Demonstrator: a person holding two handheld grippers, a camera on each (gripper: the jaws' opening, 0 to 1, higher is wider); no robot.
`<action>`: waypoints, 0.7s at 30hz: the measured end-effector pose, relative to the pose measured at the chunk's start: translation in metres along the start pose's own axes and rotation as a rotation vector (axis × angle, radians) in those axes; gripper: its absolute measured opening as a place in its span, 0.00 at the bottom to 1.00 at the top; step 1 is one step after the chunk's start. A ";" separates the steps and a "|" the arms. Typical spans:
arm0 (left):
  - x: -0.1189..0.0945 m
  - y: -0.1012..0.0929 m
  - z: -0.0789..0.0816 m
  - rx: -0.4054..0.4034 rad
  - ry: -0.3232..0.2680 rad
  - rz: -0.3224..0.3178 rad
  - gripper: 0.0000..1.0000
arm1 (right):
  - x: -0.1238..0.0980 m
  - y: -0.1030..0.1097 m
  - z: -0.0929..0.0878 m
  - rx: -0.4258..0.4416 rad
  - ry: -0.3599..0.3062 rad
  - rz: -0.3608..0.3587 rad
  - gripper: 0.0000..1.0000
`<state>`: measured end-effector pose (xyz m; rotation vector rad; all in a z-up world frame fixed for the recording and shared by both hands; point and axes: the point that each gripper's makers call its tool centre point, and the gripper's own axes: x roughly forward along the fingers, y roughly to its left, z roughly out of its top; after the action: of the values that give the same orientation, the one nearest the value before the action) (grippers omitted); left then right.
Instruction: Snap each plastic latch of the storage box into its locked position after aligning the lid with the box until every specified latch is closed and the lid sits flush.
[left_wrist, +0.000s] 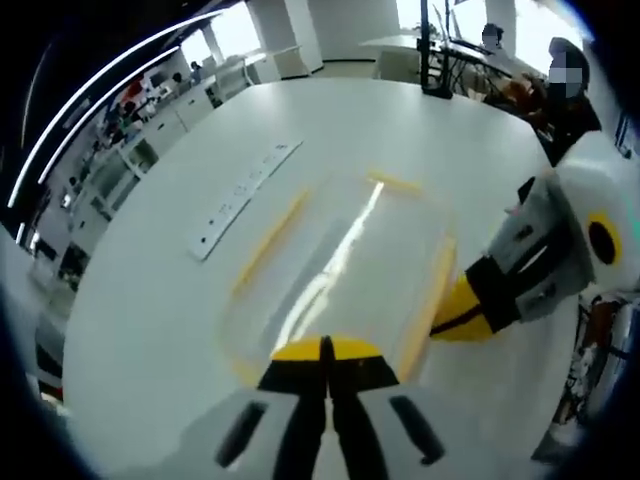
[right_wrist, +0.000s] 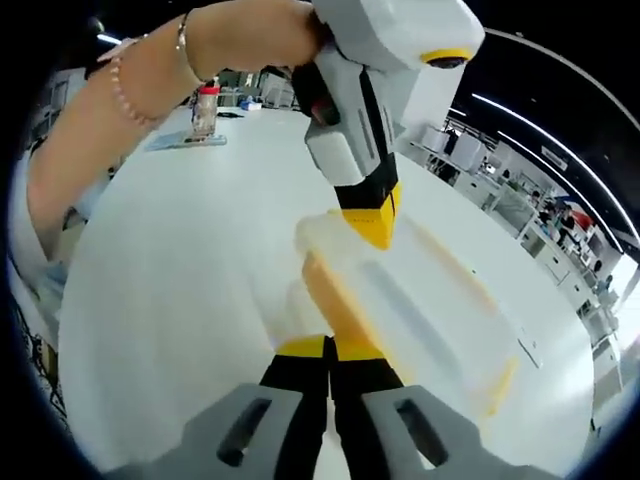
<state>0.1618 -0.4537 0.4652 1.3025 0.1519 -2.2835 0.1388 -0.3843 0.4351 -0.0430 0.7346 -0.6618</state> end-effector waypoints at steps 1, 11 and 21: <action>0.000 -0.002 0.000 0.004 -0.003 -0.005 0.00 | 0.000 0.000 -0.001 0.000 0.002 -0.001 0.00; -0.002 -0.009 0.001 0.028 0.038 0.000 0.00 | -0.002 0.000 -0.001 0.010 0.015 0.015 0.00; -0.005 -0.012 0.000 0.026 0.035 0.002 0.00 | 0.009 0.005 -0.006 -0.015 0.053 0.010 0.00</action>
<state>0.1580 -0.4419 0.4676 1.3563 0.1332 -2.2690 0.1422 -0.3842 0.4237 -0.0353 0.7899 -0.6496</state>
